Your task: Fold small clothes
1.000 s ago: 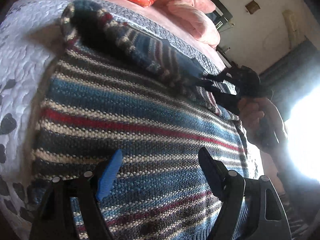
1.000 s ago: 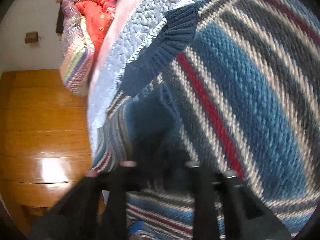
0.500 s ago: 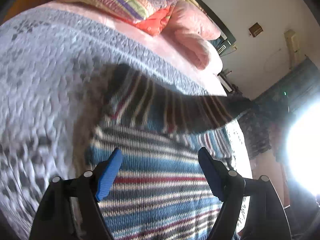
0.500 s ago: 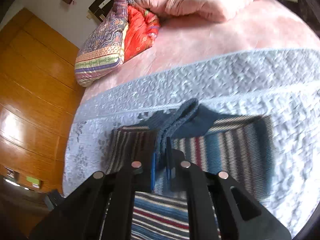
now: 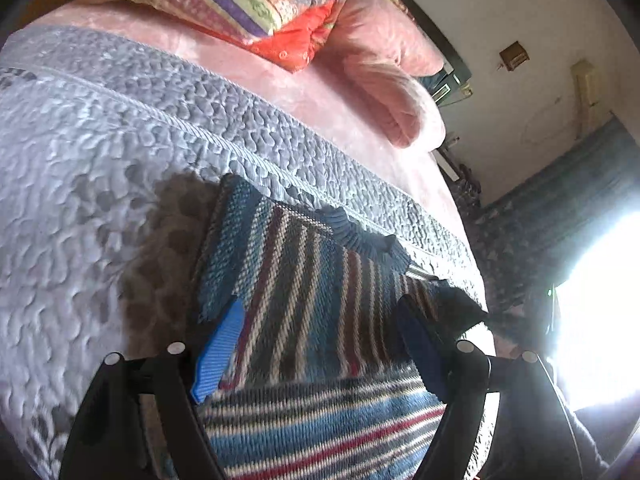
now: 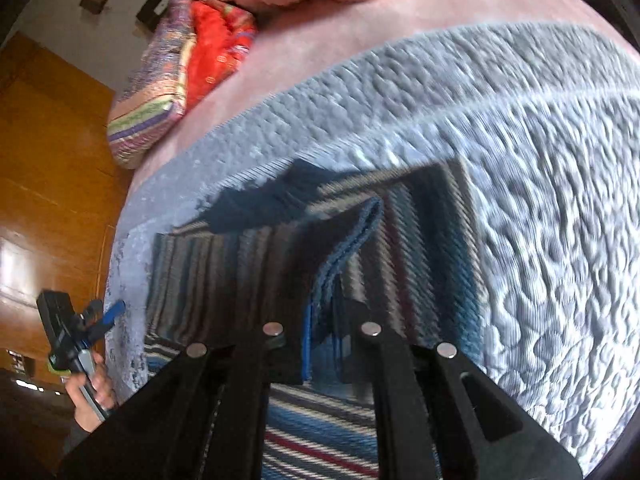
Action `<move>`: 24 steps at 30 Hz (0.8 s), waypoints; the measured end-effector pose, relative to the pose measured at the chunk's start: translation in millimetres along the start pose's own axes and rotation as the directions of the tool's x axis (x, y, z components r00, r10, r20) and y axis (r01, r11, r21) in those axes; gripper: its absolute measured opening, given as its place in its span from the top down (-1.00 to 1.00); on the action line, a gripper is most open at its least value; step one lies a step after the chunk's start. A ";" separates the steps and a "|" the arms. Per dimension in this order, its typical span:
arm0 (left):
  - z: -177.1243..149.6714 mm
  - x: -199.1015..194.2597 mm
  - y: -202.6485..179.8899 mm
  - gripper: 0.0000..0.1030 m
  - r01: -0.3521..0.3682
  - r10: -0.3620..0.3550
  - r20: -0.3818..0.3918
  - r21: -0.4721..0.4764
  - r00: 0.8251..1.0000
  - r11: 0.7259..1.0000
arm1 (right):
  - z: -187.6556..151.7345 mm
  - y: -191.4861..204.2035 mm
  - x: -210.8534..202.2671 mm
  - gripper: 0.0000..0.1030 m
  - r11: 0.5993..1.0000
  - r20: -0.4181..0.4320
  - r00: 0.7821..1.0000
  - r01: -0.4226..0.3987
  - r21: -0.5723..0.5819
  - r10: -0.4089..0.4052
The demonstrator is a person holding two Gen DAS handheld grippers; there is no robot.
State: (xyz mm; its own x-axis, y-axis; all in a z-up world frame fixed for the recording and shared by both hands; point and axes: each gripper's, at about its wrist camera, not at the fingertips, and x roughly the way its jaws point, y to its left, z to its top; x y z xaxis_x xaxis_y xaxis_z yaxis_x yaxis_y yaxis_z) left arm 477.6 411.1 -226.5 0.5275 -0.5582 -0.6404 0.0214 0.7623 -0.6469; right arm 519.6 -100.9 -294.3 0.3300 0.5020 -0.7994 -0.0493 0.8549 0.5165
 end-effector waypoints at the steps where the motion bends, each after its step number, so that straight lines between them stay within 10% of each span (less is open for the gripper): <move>1: 1.0 5.2 0.8 -0.53 -0.005 0.005 -0.007 -0.001 1.000 1.000 | -4.5 -9.1 5.8 0.87 1.000 -0.007 1.000 -0.002 0.010 0.002; 13: 9.9 63.2 43.2 -0.52 -0.082 0.072 -0.113 -0.090 0.991 0.993 | -26.3 -52.0 30.0 0.72 0.997 -0.023 0.999 -0.045 0.057 0.047; 19: 28.6 51.6 8.4 -0.53 0.013 -0.014 -0.055 -0.015 0.998 1.000 | -9.1 -60.2 -13.3 0.69 0.981 0.110 0.983 -0.160 0.107 0.149; 24: 35.4 91.8 11.4 -0.53 -0.061 0.060 -0.142 -0.005 0.988 0.998 | -7.8 -54.7 26.0 0.69 0.967 0.008 0.975 -0.220 0.127 0.221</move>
State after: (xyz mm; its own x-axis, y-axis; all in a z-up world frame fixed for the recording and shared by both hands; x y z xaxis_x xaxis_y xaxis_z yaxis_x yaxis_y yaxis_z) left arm 556.4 380.1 -277.9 0.4020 -0.5523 -0.7303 -0.0150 0.7935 -0.6083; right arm 523.5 -133.6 -345.7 0.3187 0.6773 -0.6631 -0.0005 0.6997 0.7144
